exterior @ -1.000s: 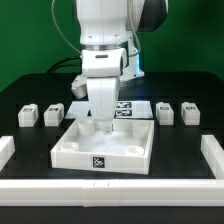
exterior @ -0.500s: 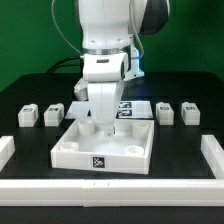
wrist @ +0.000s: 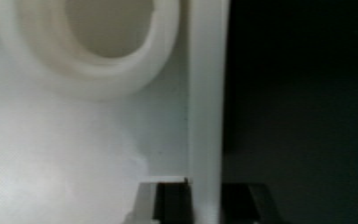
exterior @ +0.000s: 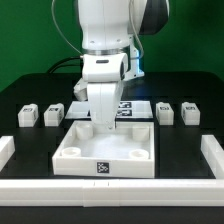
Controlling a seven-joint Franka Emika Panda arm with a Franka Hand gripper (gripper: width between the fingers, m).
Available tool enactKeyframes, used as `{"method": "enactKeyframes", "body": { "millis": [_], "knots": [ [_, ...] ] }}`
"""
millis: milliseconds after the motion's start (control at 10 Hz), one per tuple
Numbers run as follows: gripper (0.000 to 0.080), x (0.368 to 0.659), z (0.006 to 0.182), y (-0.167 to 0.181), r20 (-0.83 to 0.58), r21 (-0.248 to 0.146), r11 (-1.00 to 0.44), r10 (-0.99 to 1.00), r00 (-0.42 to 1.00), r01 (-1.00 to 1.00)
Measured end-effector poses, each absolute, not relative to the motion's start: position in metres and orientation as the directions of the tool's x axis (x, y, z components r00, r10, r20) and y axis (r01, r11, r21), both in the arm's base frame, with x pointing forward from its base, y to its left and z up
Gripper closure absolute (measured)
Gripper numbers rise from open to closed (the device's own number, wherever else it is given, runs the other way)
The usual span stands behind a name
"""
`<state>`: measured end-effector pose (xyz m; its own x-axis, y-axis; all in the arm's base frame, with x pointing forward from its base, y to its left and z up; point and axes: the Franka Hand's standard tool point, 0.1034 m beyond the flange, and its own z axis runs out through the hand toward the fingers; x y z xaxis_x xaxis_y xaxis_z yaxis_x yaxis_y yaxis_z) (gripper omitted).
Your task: Assemble one leg
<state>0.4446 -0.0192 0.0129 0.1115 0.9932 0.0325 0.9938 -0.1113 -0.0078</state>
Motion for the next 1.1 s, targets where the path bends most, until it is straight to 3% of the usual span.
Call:
{"method": "enactKeyframes", "body": {
  "millis": [600, 1100],
  "knots": [
    [0.0742, 0.445, 0.013, -0.019, 0.033, -0.007, -0.111, 0.993, 0.111, 0.994],
    [0.0742, 0.501, 0.022, 0.062, 0.08, 0.014, -0.024, 0.997, 0.023, 1.0]
  ]
}}
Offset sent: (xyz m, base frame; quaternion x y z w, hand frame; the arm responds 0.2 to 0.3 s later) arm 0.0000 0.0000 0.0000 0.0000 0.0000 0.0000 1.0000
